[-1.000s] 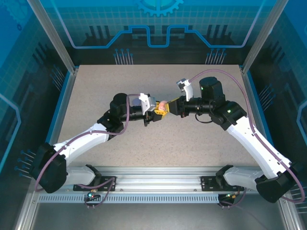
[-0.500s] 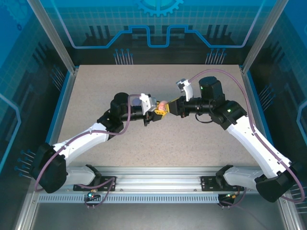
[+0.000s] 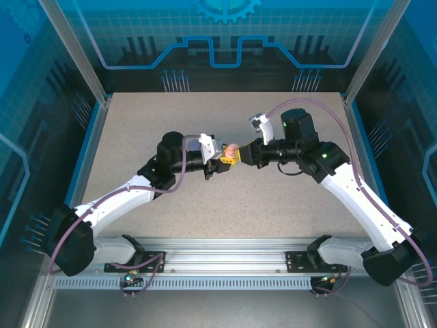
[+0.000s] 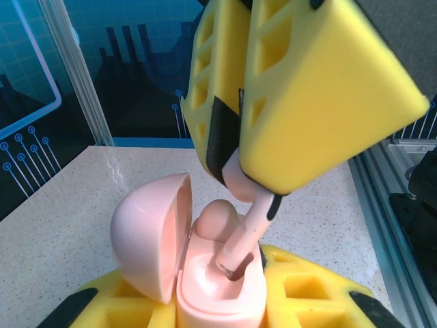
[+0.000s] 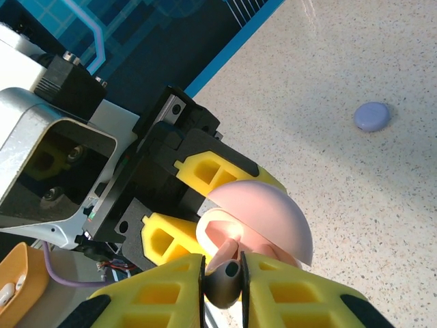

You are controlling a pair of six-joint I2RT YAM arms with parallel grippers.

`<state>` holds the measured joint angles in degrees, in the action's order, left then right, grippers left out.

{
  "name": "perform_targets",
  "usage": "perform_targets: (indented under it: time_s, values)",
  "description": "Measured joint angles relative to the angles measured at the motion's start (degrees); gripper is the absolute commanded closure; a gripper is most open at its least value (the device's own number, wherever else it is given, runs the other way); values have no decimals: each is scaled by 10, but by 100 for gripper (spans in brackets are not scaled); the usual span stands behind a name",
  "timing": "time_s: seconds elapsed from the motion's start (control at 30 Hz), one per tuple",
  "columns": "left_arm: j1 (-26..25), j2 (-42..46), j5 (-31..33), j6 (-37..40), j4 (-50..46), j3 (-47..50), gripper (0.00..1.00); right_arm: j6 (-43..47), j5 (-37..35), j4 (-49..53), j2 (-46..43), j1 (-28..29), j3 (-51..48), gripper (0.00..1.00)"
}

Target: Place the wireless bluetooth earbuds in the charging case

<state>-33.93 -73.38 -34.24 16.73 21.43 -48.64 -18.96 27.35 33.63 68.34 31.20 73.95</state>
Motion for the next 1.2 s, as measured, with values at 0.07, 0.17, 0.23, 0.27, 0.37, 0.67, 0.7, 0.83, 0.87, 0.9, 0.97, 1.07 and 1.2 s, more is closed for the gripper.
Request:
perform_targets:
  time_s: [0.07,0.17,0.23,0.27,0.37,0.67,0.7,0.83,0.87,0.9,0.97,1.07,1.2]
  values:
    - [0,0,1,2,-3,-1,83,0,-1,1,0,0,3,80]
    - [0,1,3,6,-8,-3,83,0,-1,3,0,0,6,80]
    - [0,1,4,11,-11,-5,83,0,-2,4,0,0,7,80]
    - [0,1,5,13,-11,-5,83,0,-2,5,0,0,7,80]
    - [0,1,8,17,-16,-5,83,2,-2,8,0,0,8,80]
    - [0,3,21,34,-36,-13,83,6,-3,20,9,0,12,80]
    - [0,4,23,37,-39,-14,83,6,-3,20,11,0,14,80]
    - [0,5,28,47,-49,-17,83,6,-3,20,14,0,15,80]
    - [0,5,29,49,-50,-17,83,6,-3,20,14,0,15,80]
    - [0,6,30,50,-52,-18,83,6,-3,21,14,0,15,80]
    - [0,6,30,57,-57,-18,83,6,-3,23,14,0,15,80]
    - [0,7,30,61,-62,-18,83,6,-3,26,16,0,16,80]
    - [-2,7,32,64,-64,-19,83,6,-2,30,22,0,19,80]
